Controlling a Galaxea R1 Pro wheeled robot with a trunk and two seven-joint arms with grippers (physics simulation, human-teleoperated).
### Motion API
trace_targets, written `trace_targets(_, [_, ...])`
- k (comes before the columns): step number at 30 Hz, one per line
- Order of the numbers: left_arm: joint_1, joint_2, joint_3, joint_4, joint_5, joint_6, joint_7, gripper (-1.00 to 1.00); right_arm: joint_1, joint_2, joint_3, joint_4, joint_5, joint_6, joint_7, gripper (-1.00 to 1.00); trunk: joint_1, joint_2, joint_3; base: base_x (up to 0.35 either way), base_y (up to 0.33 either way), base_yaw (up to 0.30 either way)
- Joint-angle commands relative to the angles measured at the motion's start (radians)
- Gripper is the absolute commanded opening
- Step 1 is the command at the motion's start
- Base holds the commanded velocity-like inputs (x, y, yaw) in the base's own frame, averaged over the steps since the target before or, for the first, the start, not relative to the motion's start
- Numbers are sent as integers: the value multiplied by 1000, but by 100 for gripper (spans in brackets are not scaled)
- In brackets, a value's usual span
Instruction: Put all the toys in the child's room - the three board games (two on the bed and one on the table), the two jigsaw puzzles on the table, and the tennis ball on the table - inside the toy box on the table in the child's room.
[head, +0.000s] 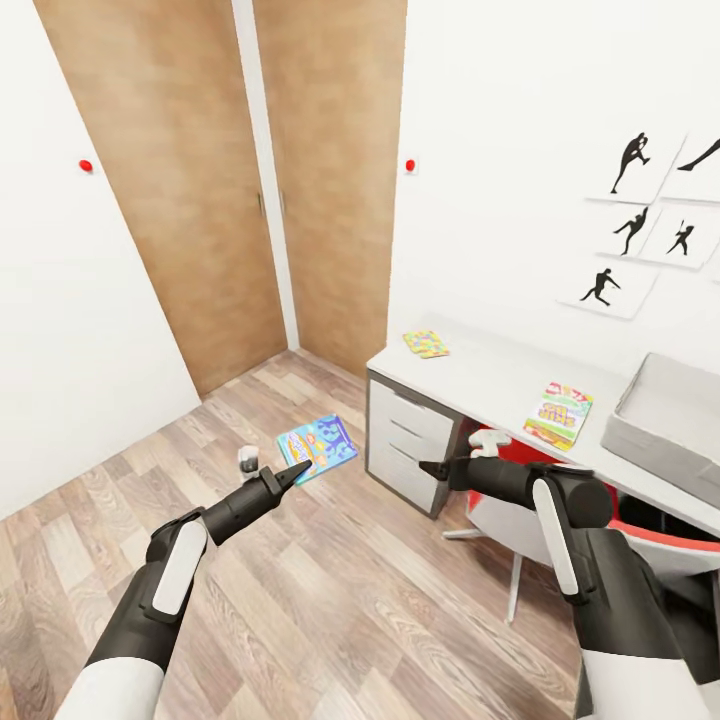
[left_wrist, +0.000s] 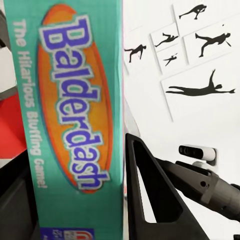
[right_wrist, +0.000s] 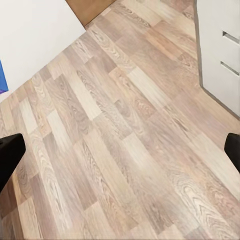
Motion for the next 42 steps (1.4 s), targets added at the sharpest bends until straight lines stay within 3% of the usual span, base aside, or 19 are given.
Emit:
trace_targets(1, [-1, -1, 2, 0, 5, 8, -3, -100, -1, 0, -1, -1, -5, 6, -1, 100, 1, -2, -2, 302, 116, 0])
trace_targets(42, [-1, -9, -4, -18, 4, 8, 0, -100, 14, -4, -6, -12, -6, 6, 2, 100, 1, -2, -2, 308, 121, 0])
